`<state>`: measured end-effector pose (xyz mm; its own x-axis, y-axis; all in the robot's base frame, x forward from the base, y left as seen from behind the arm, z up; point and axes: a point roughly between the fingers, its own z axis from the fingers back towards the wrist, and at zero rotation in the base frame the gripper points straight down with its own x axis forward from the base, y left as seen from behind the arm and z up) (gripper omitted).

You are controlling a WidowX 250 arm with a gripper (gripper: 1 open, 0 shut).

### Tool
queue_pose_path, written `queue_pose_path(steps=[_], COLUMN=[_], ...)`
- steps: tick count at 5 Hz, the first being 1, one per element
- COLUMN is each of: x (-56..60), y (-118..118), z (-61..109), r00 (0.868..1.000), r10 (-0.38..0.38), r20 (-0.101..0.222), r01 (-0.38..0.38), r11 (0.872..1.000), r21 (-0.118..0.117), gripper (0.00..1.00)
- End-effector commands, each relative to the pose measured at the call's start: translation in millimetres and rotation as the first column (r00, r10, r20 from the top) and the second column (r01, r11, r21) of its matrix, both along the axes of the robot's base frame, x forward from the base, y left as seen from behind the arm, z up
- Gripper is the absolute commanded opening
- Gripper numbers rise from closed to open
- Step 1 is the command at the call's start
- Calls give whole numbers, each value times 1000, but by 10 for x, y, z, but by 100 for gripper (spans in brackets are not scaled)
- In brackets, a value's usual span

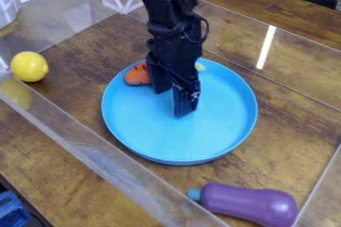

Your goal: Move the carrot to the left side

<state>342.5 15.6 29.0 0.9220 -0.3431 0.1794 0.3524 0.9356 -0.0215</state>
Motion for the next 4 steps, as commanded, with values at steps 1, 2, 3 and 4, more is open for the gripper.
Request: queue_pose_path(steps=[1, 2, 3, 4], x=[76, 86, 85, 82], y=[-56, -42, 0, 36], z=[99, 111, 212, 311], r00=[999, 998, 998, 998], r10=[-26, -33, -39, -45], r20=[44, 49, 49, 49], r01=[26, 33, 37, 42], r11=[1000, 999, 999, 998], r21=[4, 11, 31, 50], gripper=[0, 0, 0, 0])
